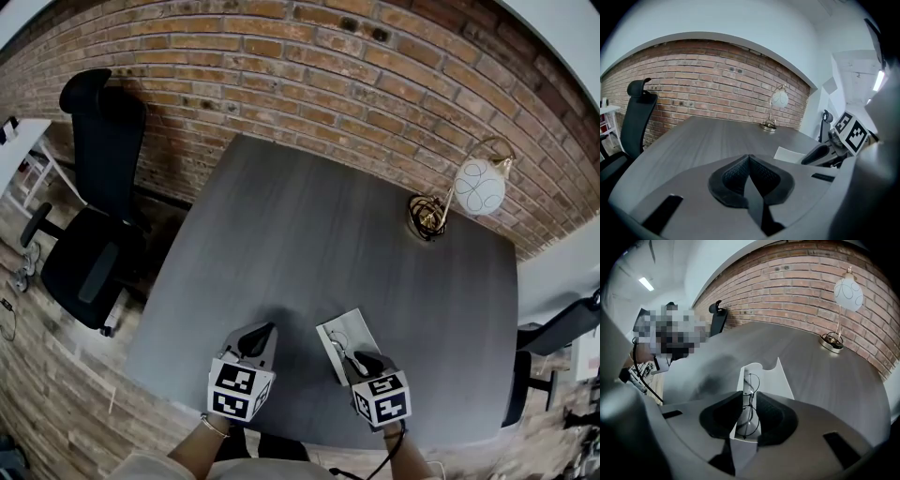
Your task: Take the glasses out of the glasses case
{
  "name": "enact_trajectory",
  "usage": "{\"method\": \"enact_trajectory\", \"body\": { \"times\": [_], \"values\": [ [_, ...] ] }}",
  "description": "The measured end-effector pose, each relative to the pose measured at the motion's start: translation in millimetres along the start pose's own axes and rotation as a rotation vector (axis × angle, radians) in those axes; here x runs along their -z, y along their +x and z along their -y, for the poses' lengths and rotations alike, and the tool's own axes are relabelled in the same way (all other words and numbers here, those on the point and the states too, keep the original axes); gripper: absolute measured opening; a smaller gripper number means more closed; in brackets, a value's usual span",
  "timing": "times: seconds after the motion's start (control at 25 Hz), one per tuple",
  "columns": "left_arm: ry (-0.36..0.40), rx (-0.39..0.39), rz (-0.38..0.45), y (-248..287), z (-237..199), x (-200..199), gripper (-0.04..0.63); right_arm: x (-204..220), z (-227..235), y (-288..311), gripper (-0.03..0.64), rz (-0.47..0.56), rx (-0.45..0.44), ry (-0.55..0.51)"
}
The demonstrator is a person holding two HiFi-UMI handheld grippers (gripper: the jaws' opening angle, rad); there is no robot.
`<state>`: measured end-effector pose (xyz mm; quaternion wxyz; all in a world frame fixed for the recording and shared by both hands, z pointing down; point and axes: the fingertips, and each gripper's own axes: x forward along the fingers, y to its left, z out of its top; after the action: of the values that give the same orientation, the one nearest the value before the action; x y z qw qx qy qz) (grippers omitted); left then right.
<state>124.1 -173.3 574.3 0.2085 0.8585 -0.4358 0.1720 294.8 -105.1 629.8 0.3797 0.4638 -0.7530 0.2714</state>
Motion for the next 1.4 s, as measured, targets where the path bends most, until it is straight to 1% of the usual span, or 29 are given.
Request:
{"method": "enact_trajectory", "body": {
  "times": [0.52, 1.0, 1.4],
  "values": [
    [-0.022, -0.028, -0.007, -2, -12, 9, 0.017, 5, 0, 18, 0.101, -0.093, -0.066, -0.036],
    [-0.051, -0.046, -0.015, 0, -15, 16, 0.017, 10, 2, 27, 0.089, -0.162, -0.138, -0.034],
    [-0.076, -0.054, -0.011, 4, -20, 18, 0.017, 14, 2, 32, 0.084, -0.217, -0.22, 0.028]
  ]
}}
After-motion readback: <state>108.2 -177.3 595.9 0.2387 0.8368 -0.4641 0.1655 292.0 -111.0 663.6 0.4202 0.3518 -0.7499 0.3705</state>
